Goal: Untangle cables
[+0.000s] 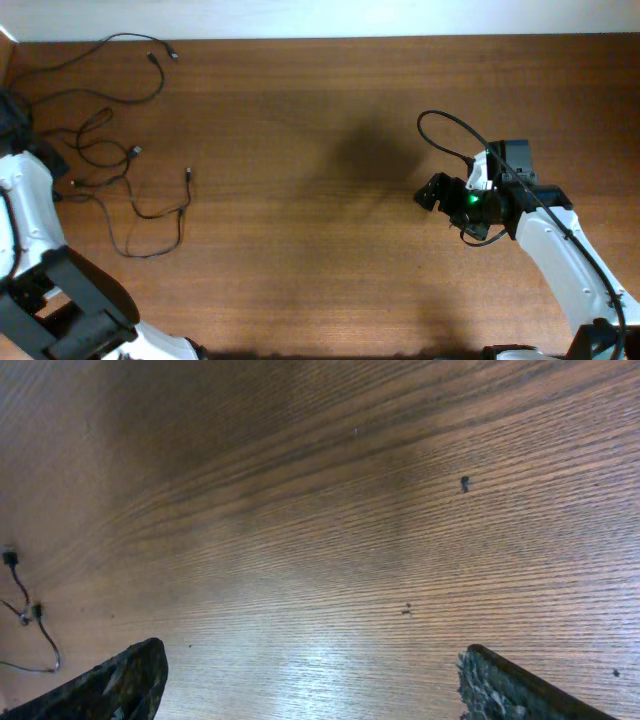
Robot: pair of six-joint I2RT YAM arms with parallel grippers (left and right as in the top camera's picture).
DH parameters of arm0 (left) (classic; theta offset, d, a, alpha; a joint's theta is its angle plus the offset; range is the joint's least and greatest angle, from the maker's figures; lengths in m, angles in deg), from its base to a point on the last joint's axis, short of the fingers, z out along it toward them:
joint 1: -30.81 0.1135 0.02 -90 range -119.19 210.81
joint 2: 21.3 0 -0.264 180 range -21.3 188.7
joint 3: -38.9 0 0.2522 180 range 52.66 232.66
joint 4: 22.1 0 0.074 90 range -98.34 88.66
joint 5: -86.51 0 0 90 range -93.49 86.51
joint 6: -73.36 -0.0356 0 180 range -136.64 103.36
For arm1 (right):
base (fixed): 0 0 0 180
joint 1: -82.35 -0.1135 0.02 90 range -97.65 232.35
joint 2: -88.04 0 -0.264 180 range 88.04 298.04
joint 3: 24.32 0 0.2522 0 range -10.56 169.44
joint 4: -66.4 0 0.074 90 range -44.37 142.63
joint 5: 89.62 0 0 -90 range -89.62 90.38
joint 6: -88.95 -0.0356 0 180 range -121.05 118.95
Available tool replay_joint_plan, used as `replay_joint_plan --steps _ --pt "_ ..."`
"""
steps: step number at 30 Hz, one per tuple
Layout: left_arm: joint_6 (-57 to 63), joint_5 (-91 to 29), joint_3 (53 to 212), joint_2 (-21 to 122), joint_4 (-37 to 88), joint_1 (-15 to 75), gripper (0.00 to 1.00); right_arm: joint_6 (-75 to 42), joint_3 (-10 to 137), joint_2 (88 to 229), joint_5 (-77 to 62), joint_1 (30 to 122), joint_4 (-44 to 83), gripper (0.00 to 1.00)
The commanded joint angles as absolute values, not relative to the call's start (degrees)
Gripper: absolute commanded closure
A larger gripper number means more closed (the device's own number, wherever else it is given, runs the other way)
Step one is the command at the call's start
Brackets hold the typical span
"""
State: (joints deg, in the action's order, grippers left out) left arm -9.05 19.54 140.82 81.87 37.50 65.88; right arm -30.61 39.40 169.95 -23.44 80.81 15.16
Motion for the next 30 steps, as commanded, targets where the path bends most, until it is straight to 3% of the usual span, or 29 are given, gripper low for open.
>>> replay_joint_plan --steps 1,5,9,17,18,20,23,24,30 --pt "-8.3 21.0 140.7 85.4 36.3 68.7 1.0 -29.8 39.3 169.0 -22.6 80.5 15.1 0.06" --pt "-11.1 21.0 140.7 89.5 31.1 71.8 1.0 -29.8 39.3 169.0 -21.6 80.5 15.0 0.06" --pt "-25.2 23.5 140.7 91.5 21.9 73.6 1.0 -29.8 39.3 169.0 -21.6 80.5 15.1 0.06" --pt "-26.2 24.4 140.7 92.3 14.4 78.4 1.0 -30.5 39.3 169.0 -21.6 80.5 15.2 0.06" --pt "-26.2 24.4 140.7 92.8 14.4 79.5 0.96 -30.5 39.3 169.0 -21.6 80.5 15.2 0.07" --pt "-26.2 24.4 140.7 93.2 14.5 80.5 0.7 -30.5 39.3 169.0 -21.6 80.5 15.2 0.06" --pt "-26.2 24.4 140.7 93.3 14.6 81.6 0.05 -30.5 39.3 169.0 -21.6 80.5 15.2 0.06" --pt "-26.2 24.3 140.7 93.3 14.6 81.6 0.01 -30.5 39.3 169.0 -21.6 80.5 15.2 0.06" --pt "-26.2 15.2 140.7 93.3 14.8 81.6 0.01 -30.5 39.3 169.0 -21.6 80.5 15.1 0.06"
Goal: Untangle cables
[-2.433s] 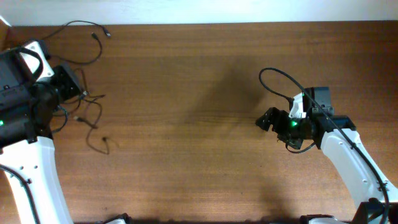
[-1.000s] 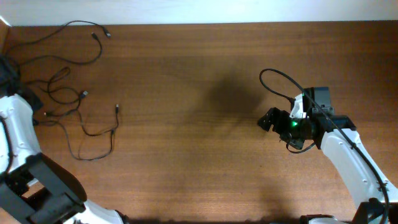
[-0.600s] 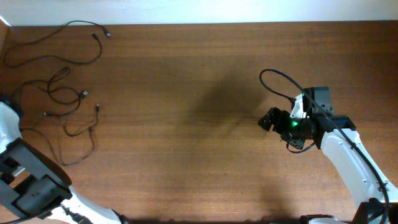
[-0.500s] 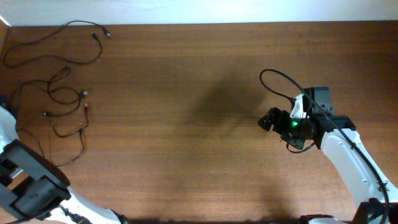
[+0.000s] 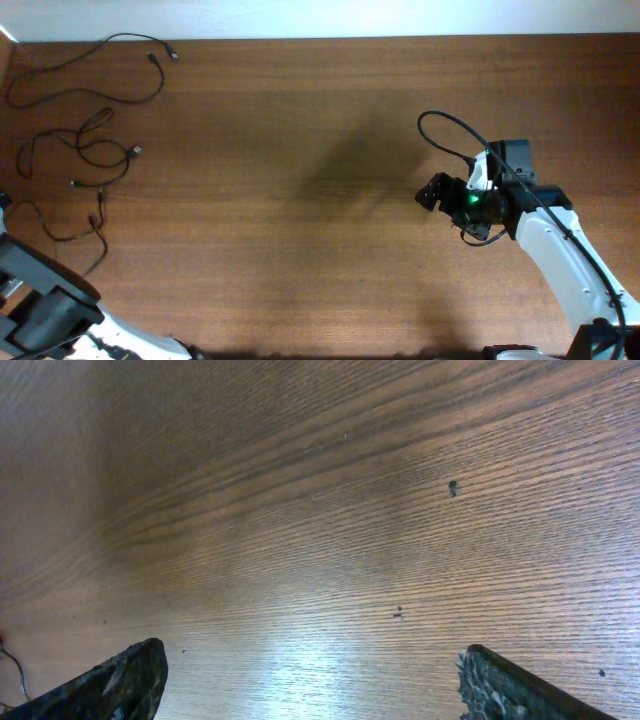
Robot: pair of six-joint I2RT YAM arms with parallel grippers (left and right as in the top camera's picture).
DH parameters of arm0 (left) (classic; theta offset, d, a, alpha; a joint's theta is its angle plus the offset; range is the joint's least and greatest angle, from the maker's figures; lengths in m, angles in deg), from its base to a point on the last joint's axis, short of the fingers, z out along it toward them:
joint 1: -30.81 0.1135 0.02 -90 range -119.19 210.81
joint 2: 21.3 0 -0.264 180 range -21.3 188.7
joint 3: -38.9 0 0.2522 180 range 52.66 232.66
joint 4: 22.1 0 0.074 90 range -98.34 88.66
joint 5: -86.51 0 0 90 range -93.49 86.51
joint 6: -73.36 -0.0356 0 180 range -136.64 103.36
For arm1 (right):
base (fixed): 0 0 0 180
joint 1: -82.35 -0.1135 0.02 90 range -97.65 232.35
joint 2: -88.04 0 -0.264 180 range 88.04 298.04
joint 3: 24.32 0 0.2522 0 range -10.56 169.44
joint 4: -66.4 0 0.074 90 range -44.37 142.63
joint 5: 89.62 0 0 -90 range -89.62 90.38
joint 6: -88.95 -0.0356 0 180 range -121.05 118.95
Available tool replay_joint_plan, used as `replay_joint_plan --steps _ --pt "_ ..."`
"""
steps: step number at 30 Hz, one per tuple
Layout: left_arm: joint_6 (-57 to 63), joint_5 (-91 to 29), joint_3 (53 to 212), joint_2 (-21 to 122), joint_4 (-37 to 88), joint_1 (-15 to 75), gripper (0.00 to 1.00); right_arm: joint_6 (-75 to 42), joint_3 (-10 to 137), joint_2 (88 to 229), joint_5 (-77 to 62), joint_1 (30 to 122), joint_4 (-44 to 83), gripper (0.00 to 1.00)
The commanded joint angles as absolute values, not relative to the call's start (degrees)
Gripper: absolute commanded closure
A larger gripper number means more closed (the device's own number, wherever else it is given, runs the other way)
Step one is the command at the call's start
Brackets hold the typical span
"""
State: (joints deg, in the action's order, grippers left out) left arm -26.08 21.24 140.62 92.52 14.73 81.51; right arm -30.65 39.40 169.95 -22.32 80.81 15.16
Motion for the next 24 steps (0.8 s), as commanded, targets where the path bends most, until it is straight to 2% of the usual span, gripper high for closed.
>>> replay_joint_plan --steps 1,5,6,10,12,14,17,21,24 --pt "-26.2 14.7 140.7 93.3 14.9 81.6 0.01 -30.5 39.3 169.0 -21.6 80.5 15.1 0.06" --pt "-28.1 14.7 140.7 93.3 16.3 81.6 0.0 -30.4 39.3 169.0 -21.6 80.5 15.1 0.06" --pt "-30.3 15.1 140.7 93.6 16.9 81.6 0.03 -30.4 39.3 169.0 -21.6 80.5 15.1 0.06" --pt "-31.3 28.8 140.7 96.4 19.4 81.6 0.02 -30.4 39.3 169.1 -21.6 80.5 15.1 0.06" --pt "-31.3 31.6 140.7 98.0 20.4 81.6 0.0 -30.4 39.3 169.1 -21.4 80.5 15.1 0.07" --pt "-31.3 29.3 140.7 98.8 21.4 81.6 0.01 -30.4 39.3 169.1 -21.4 80.5 15.1 0.06" --pt "-31.3 15.7 140.7 99.0 22.8 82.3 0.0 -30.4 39.3 169.1 -21.4 80.5 15.0 0.06" --pt "-31.3 18.9 140.7 99.0 22.4 81.6 0.01 -30.4 39.3 169.1 -21.4 80.5 15.2 0.06" --pt "-31.1 13.7 140.9 97.9 22.4 80.9 0.0 -30.4 39.3 169.1 -21.4 80.5 15.1 0.06"
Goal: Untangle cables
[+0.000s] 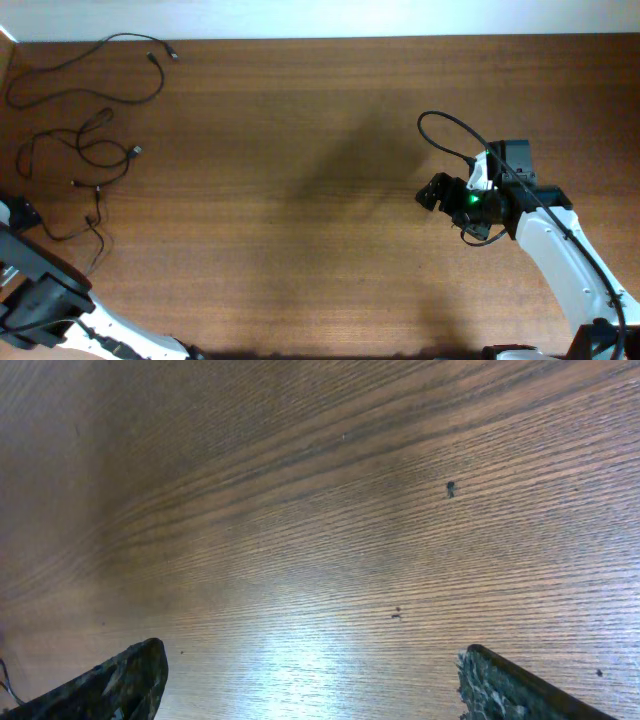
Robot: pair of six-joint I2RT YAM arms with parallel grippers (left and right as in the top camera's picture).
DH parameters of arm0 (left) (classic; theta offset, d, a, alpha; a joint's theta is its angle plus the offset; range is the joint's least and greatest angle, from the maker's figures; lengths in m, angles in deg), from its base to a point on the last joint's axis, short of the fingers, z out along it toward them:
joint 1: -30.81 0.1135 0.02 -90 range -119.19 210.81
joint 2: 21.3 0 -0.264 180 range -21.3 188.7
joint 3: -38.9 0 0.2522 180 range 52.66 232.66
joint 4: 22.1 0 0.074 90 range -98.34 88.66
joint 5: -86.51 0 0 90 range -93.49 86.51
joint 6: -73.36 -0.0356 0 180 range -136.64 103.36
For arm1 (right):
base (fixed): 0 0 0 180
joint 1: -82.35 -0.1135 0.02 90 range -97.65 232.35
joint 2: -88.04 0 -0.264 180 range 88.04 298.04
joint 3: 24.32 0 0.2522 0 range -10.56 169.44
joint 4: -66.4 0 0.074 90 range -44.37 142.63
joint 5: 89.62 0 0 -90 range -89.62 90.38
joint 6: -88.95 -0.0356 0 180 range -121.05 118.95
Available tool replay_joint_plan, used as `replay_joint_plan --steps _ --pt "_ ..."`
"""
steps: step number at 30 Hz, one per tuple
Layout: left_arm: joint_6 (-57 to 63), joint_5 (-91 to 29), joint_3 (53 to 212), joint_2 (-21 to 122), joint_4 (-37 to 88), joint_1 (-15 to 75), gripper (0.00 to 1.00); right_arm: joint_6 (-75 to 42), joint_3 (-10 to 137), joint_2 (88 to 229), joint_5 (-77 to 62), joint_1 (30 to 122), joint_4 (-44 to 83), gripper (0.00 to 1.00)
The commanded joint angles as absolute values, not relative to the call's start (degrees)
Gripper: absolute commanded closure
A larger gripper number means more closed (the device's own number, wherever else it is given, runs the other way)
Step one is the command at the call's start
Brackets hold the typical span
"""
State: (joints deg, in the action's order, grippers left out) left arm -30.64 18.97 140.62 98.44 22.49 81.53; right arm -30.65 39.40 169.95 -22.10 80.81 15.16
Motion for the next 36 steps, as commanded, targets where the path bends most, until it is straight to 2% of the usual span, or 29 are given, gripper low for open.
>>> replay_joint_plan --steps 1,8,14,18,21,27,30,31,34,35,36 --pt "-31.1 12.1 140.9 97.3 22.2 80.7 0.01 -30.4 39.3 169.1 -21.4 80.5 15.1 0.06" --pt "-26.6 7.3 141.0 89.2 20.0 77.8 0.0 -30.4 39.3 169.1 -21.4 80.5 15.1 0.06" --pt "-7.6 -12.1 139.6 88.4 30.0 77.6 0.01 -29.8 39.3 169.1 -21.4 80.5 14.9 0.06" --pt "-5.5 -11.2 133.8 89.5 32.9 77.2 0.0 -29.8 39.3 169.1 -21.4 80.5 14.5 0.06" --pt "-5.5 -11.2 131.4 89.5 32.9 77.2 0.12 -29.8 39.3 169.1 -21.4 80.5 14.5 0.05" --pt "-5.5 -7.5 130.3 91.3 32.0 77.0 0.11 -29.8 39.3 169.1 -21.4 80.5 14.5 0.06" --pt "-5.5 -7.6 130.2 93.7 31.6 76.9 0.25 -29.8 39.3 169.1 -21.4 80.5 14.5 0.05" --pt "-5.5 -7.6 130.2 95.2 30.9 76.9 0.41 -29.8 39.3 169.1 -21.4 80.5 14.5 0.05" --pt "-5.6 -7.5 130.2 96.7 30.1 76.9 0.77 -29.8 39.3 169.1 -21.4 80.5 14.5 0.05" --pt "-5.6 -7.5 130.2 96.8 30.0 76.9 0.86 -29.8 39.3 169.1 -21.4 80.5 14.5 0.06" --pt "-5.6 -7.1 130.3 96.8 29.9 76.9 0.91 -29.8 39.3 169.1 -21.4 80.5 14.5 0.05"
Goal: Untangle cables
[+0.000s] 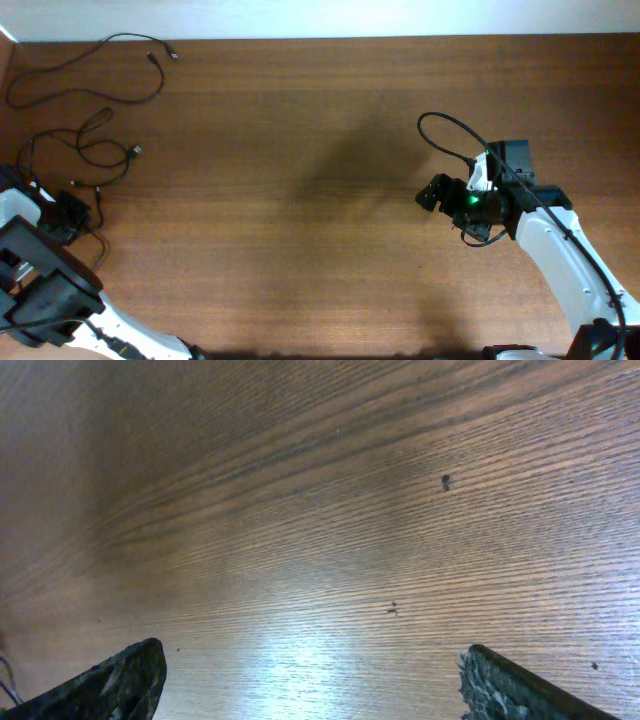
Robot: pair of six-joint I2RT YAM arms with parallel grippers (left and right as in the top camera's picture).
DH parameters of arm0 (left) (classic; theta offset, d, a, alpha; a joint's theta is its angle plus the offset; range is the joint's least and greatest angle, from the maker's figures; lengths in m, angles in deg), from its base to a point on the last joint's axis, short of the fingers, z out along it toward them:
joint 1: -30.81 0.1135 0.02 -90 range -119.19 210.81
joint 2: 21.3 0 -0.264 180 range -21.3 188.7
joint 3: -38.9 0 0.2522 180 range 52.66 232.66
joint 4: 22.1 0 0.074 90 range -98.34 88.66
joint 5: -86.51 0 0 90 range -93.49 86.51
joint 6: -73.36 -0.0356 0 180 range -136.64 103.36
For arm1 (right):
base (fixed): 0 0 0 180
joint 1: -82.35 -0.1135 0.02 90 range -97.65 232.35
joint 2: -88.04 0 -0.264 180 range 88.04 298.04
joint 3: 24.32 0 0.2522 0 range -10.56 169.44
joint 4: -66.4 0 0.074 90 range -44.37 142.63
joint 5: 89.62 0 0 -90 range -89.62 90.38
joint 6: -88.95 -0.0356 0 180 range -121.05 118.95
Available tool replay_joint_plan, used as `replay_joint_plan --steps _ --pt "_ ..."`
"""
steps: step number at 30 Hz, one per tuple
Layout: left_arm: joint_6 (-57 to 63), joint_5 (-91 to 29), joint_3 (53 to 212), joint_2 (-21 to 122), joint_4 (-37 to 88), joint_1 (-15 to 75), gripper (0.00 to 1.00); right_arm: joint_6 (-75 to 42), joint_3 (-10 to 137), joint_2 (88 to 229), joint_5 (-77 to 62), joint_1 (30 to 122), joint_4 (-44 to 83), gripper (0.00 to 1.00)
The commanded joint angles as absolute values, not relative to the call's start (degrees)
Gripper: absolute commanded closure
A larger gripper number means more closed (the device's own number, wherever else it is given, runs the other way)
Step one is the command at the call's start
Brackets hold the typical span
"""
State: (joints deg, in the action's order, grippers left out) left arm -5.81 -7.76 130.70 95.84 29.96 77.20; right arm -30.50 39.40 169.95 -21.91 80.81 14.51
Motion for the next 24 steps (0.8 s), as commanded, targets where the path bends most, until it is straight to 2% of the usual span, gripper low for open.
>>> replay_joint_plan --steps 1,2,6,10,12,13,14,15,18,21,24 --pt "-5.6 -6.9 130.2 96.8 29.7 77.0 0.95 -29.8 39.3 169.1 -21.4 80.5 14.5 0.05" --pt "-5.6 -6.6 130.3 96.8 29.8 77.0 0.99 -29.8 39.3 169.1 -21.4 80.5 14.5 0.05" --pt "-5.7 -8.8 130.3 96.8 31.2 76.9 1.0 -29.8 39.3 169.1 -21.4 80.5 14.5 0.06" --pt "-16.1 -23.1 130.3 96.8 33.4 76.9 1.0 -29.1 39.3 169.1 -21.4 80.5 14.5 0.05" --pt "-17.7 -23.3 130.3 96.8 35.4 76.9 1.0 -27.4 39.3 169.1 -21.4 80.5 14.4 0.05" --pt "-17.6 -22.0 130.3 96.8 36.3 76.9 1.0 -26.9 39.3 169.1 -21.4 80.5 14.2 0.05" --pt "-17.6 -19.4 130.3 96.8 37.5 77.0 0.95 -26.8 39.3 169.1 -21.4 80.5 14.1 0.05" --pt "-17.6 -16.3 130.3 96.8 38.9 77.1 0.94 -26.8 39.3 169.1 -21.4 80.5 14.0 0.05" --pt "-17.5 -5.9 130.3 96.8 42.4 77.2 0.99 -26.8 39.3 169.1 -21.4 80.5 14.0 0.05" --pt "-13.0 9.7 130.3 96.8 44.9 77.2 1.0 -26.7 39.3 169.1 -21.3 80.5 14.0 0.05" --pt "-12.2 15.0 130.3 96.8 45.5 77.2 1.0 -26.7 39.3 169.1 -20.4 80.5 14.0 0.05"
